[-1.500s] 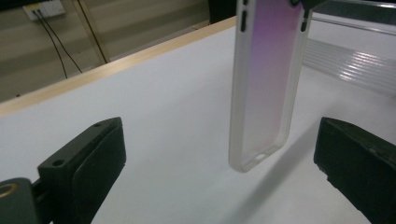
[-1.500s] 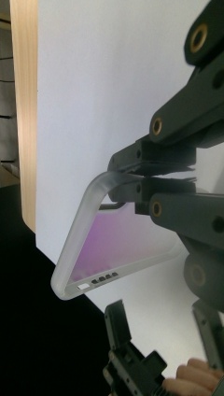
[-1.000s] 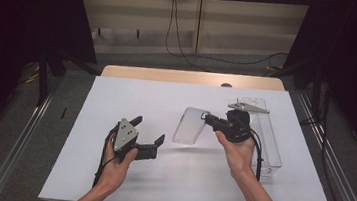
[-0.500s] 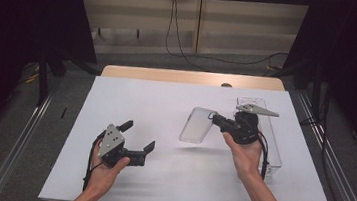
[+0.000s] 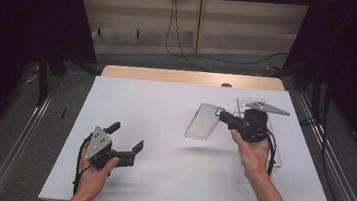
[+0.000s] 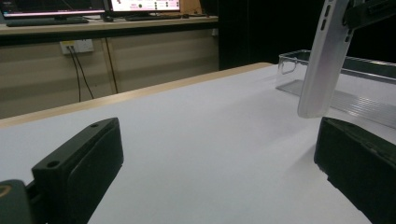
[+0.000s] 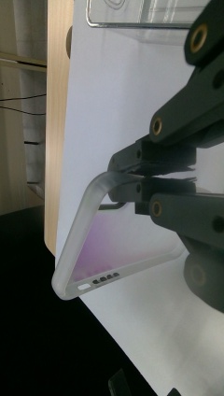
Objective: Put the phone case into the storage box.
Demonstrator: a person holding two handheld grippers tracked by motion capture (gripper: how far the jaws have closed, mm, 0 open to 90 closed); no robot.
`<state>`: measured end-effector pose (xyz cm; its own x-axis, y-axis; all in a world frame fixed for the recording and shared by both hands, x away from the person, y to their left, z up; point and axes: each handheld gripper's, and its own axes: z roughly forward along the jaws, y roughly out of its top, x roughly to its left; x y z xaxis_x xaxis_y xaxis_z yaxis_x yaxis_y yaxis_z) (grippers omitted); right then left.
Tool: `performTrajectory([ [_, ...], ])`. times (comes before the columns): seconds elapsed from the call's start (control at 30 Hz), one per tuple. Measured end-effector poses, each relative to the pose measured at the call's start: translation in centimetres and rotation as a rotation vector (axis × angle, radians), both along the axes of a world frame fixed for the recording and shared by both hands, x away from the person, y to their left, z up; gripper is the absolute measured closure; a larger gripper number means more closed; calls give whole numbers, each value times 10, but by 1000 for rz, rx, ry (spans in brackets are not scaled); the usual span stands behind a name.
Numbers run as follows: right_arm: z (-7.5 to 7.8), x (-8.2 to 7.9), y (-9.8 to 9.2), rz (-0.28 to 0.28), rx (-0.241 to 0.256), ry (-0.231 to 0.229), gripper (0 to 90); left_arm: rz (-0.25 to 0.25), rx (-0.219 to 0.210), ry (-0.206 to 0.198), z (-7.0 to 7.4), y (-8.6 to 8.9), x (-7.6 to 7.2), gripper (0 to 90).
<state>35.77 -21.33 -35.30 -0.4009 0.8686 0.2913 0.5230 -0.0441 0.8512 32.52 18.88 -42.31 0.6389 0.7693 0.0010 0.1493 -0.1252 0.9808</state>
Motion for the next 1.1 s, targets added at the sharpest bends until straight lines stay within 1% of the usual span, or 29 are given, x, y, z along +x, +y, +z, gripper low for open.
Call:
performTrajectory([
  [0.03, 0, 0, 0, 1, 0, 0, 856, 6, -6, 1, 0, 3, -1, 16],
  [0.1, 3, 2, -3, 0, 0, 0, 857, 15, -5, 0, 0, 9, -2, 24],
  [0.17, 3, 3, -4, -1, -2, -3, 856, 25, -13, 0, 0, 11, -3, 23],
  [0.23, 4, 3, -7, -10, -5, 1, 857, 32, -12, -4, 0, 14, -6, 21],
  [0.3, 7, 4, -13, -26, -7, -3, 857, 45, -11, 5, -2, 16, -10, 21],
  [0.33, 8, 4, -15, -30, -9, -5, 857, 45, -11, 5, -2, 16, -10, 25],
  [0.37, 10, 4, -18, -37, -8, -9, 857, 51, -6, 0, -2, 18, -13, 35],
  [0.47, 14, 4, -23, -48, -6, -17, 856, 49, -14, -2, -1, 20, -16, 30],
  [0.5, 17, 5, -27, -60, -3, -23, 856, 47, -15, -5, -1, 22, -20, 29],
  [0.6, 20, 5, -31, -69, -6, -24, 857, 48, -19, -2, -2, 25, -22, 26],
  [0.63, 23, 6, -34, -79, -11, -27, 856, 59, -11, -5, -3, 27, -23, 26],
  [0.67, 23, 6, -34, -79, -11, -27, 856, 59, -11, -5, -3, 27, -23, 27],
  [0.7, 25, 6, -38, -86, -15, -32, 857, 74, -17, 1, -4, 31, -24, 27],
  [0.8, 29, 7, -40, -91, -20, -36, 857, 76, -25, 10, -5, 33, -24, 27],
  [0.83, 33, 7, -42, -101, -27, -43, 857, 76, -18, 10, -6, 34, -24, 26],
  [0.87, 33, 7, -42, -101, -27, -43, 857, 76, -18, 10, -6, 34, -24, 26],
  [0.9, 39, 6, -45, -106, -24, -52, 857, 64, -3, 14, -6, 34, -26, 24],
  [0.93, 39, 6, -45, -106, -24, -52, 857, 64, -3, 14, -6, 34, -26, 21],
  [0.97, 44, 6, -48, -116, -30, -59, 857, 65, 4, 13, -8, 36, -29, 19],
  [1.0, 46, 6, -49, -119, -34, -63, 856, 65, 4, 13, -8, 36, -29, 20],
  [1.03, 48, 6, -52, -127, -40, -68, 857, 62, -6, 37, -9, 38, -31, 21],
  [1.07, 48, 6, -52, -127, -40, -68, 857, 62, -6, 37, -9, 38, -31, 20],
  [1.1, 49, 6, -53, -132, -46, -68, 856, 61, 3, 34, -10, 40, -33, 20],
])
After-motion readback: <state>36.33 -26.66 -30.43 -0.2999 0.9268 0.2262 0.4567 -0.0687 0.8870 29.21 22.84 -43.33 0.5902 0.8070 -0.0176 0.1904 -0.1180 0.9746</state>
